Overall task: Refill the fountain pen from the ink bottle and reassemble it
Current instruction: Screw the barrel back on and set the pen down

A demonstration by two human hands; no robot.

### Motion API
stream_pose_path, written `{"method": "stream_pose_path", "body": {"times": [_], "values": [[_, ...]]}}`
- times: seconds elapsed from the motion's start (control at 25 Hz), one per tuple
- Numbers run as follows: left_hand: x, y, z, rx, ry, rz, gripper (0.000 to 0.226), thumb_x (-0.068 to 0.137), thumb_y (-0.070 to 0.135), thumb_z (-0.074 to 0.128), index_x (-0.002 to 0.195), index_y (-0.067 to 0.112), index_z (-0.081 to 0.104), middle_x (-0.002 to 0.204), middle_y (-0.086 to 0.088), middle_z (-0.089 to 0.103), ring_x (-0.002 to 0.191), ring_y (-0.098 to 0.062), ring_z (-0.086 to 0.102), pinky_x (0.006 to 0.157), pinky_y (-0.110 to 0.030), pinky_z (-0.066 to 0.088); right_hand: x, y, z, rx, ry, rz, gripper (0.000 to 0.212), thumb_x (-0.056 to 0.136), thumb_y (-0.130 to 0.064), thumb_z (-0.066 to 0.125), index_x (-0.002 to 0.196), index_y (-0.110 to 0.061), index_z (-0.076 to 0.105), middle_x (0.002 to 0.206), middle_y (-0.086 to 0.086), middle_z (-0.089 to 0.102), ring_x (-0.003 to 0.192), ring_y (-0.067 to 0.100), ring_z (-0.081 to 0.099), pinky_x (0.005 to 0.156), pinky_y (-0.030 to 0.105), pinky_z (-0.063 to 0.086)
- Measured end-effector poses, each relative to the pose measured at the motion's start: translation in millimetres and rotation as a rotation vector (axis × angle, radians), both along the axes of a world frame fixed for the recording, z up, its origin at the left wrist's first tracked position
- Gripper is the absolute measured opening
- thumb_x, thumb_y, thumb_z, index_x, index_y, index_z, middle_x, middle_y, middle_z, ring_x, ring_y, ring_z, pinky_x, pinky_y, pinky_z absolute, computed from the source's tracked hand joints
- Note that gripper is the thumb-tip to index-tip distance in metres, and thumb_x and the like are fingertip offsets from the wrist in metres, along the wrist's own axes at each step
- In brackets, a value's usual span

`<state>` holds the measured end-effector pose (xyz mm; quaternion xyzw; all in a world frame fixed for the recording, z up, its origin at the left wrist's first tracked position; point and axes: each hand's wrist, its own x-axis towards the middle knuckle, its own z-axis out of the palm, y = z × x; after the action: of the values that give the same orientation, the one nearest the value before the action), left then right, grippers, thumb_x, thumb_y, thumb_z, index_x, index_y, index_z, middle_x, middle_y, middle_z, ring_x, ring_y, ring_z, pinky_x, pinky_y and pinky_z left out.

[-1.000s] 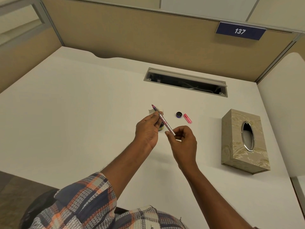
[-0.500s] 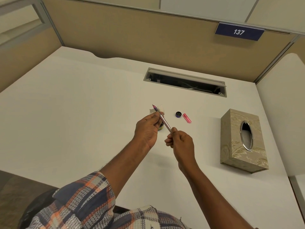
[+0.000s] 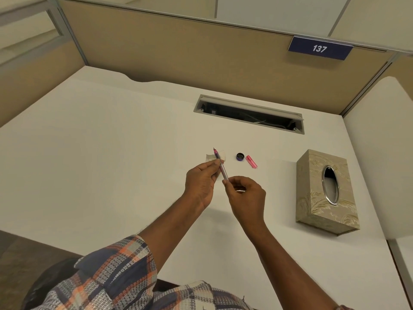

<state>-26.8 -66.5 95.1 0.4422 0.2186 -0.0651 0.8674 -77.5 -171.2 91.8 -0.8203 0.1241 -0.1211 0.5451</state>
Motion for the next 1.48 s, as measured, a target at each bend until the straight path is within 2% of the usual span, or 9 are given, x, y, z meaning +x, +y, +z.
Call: {"method": "stream_pose_path", "body": {"times": [0.12,0.28,0.44,0.56,0.76,0.88,1.08,1.48], "values": [[-1.5,2.5,-0.6,0.003,-0.001,0.029,0.027,0.08,0.0,0.067,0.106,-0.008,0.066,0.112,-0.022,0.066,0.106,-0.031,0.063,0.098,-0.039,0.05,-1.1,-1.6,-5.4,0.002,-0.04,-0.057,0.007,0.082,-0.018,0.074,0.079,-0.023,0.069,0.077,-0.009,0.068,0.071,0.001,0.064,0.065,0.008,0.047],[-3.5,8.5,-1.1,0.009,0.021,0.089,0.023,0.08,-0.005,0.066,0.102,-0.011,0.065,0.098,-0.017,0.068,0.094,-0.024,0.066,0.097,-0.035,0.05,5.4,-8.5,-18.0,-0.016,-0.028,-0.139,0.005,0.083,-0.018,0.072,0.079,-0.019,0.069,0.077,-0.005,0.068,0.07,0.003,0.063,0.063,0.008,0.045],[-2.0,18.3,-4.1,0.067,0.065,0.138,0.013,0.078,-0.008,0.067,0.09,-0.005,0.068,0.093,-0.014,0.069,0.103,-0.027,0.064,0.101,-0.037,0.047,16.5,-22.3,-46.3,-0.072,0.075,-0.205,0.007,0.084,-0.019,0.068,0.083,-0.013,0.07,0.08,0.001,0.068,0.074,0.013,0.063,0.069,0.025,0.049],[-0.3,25.9,-7.8,0.083,0.087,0.163,0.012,0.077,-0.01,0.066,0.089,-0.005,0.068,0.091,-0.013,0.069,0.1,-0.026,0.064,0.101,-0.037,0.048,22.9,-30.9,-67.2,-0.115,0.152,-0.217,0.01,0.085,-0.019,0.064,0.081,-0.013,0.07,0.079,0.004,0.067,0.073,0.02,0.062,0.067,0.029,0.048],[1.7,32.8,-10.5,0.107,0.068,0.172,0.008,0.079,-0.007,0.065,0.085,-0.002,0.068,0.087,-0.013,0.068,0.086,-0.025,0.065,0.09,-0.034,0.053,29.9,-39.8,-91.3,-0.222,0.213,-0.198,0.017,0.087,-0.019,0.06,0.074,-0.01,0.067,0.073,0.008,0.063,0.066,0.022,0.056,0.056,0.025,0.036],[3.0,35.8,-14.9,0.165,0.053,0.171,0.008,0.079,-0.006,0.067,0.083,0.0,0.069,0.085,-0.012,0.068,0.077,-0.023,0.065,0.079,-0.028,0.056,33.9,-42.2,-100.8,-0.269,0.226,-0.194,0.021,0.087,-0.017,0.058,0.07,-0.007,0.064,0.07,0.009,0.058,0.066,0.027,0.055,0.058,0.031,0.041],[5.6,37.7,-20.1,0.211,0.048,0.148,0.005,0.08,-0.002,0.067,0.08,0.003,0.068,0.082,-0.012,0.067,0.075,-0.022,0.064,0.067,-0.022,0.055,39.9,-42.7,-110.1,-0.387,0.247,-0.192,0.022,0.086,-0.014,0.055,0.066,-0.007,0.06,0.068,0.008,0.053,0.066,0.031,0.053,0.062,0.043,0.05],[6.6,40.0,-24.5,0.281,0.078,0.092,0.002,0.082,0.003,0.067,0.084,0.002,0.068,0.085,-0.01,0.067,0.079,-0.021,0.064,0.068,-0.023,0.054,42.8,-41.5,-118.0,-0.463,0.253,-0.205,0.017,0.086,-0.008,0.054,0.079,-0.004,0.068,0.082,0.012,0.058,0.079,0.034,0.054,0.071,0.044,0.048]]}}
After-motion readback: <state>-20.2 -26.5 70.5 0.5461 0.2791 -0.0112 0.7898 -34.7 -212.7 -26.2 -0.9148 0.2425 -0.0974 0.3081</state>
